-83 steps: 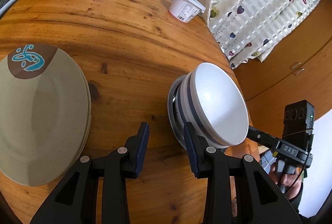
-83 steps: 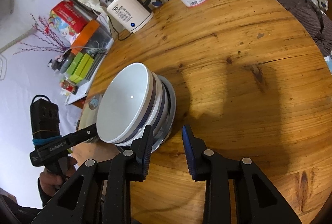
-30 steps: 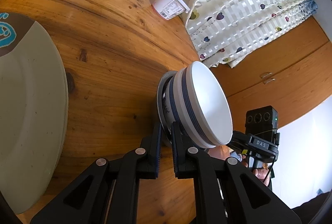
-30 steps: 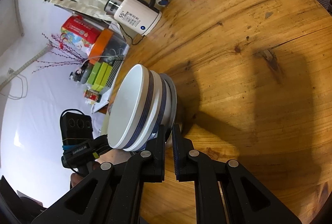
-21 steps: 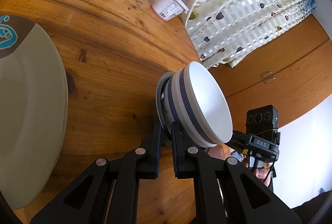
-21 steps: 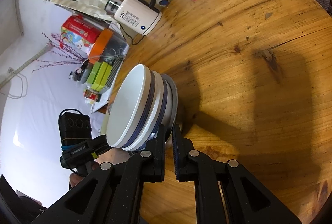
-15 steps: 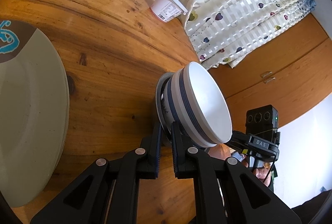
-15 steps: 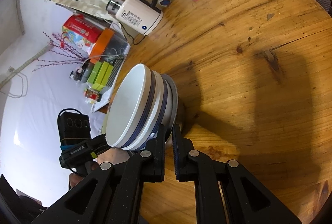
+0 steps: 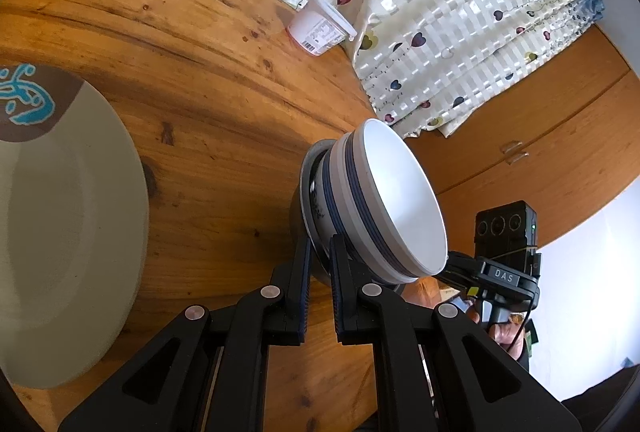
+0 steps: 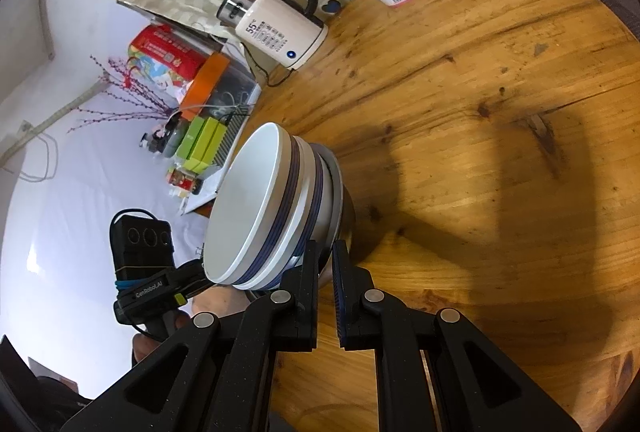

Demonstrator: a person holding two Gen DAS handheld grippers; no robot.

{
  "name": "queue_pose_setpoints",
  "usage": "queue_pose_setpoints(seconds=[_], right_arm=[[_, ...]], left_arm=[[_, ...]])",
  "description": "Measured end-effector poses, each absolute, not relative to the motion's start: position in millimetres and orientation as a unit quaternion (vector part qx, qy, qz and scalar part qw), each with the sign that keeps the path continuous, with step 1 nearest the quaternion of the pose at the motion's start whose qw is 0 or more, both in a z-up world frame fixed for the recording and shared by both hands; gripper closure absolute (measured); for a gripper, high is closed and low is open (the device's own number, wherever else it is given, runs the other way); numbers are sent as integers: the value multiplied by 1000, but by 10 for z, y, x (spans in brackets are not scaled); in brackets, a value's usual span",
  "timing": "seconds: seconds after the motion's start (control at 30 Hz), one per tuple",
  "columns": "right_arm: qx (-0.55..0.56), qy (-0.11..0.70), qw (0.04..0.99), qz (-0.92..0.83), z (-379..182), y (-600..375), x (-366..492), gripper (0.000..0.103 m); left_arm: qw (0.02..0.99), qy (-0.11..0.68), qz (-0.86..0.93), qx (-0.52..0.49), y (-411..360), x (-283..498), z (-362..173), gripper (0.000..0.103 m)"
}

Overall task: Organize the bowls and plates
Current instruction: 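Carry the steel bowl stack with both tools toward the beige plate stack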

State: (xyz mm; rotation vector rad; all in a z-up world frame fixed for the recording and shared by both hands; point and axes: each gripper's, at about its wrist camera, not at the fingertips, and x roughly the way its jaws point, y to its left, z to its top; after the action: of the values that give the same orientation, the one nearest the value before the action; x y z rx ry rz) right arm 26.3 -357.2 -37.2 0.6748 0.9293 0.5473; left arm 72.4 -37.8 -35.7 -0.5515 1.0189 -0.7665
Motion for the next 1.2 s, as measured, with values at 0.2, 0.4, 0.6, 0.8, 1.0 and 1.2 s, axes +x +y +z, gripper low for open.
queue_pose_setpoints(seconds=[0.2,0.4,0.6,0.8,1.0,1.2], right_arm=[[307,433,805,266,-330,-3475,323,95],[297,434,803,279,-273,-3317,398,95],[286,437,801,293,-237,-3152,497,95],[276,441,796,309,-214,-2946,592,95],[265,447,790,325,-194,-2724,648,95],[257,449,786,339,-171,-2542,702,95]], left_arm=[[775,462,-346,-257,-266,698,-295,95],[783,455,-335,-259,-116,678,-237,95],[793,446,-322,-262,52,645,-183,95],[803,437,-307,-264,243,599,-141,95],[812,428,-291,-272,449,564,-106,95],[820,418,-275,-278,639,545,-88,95]])
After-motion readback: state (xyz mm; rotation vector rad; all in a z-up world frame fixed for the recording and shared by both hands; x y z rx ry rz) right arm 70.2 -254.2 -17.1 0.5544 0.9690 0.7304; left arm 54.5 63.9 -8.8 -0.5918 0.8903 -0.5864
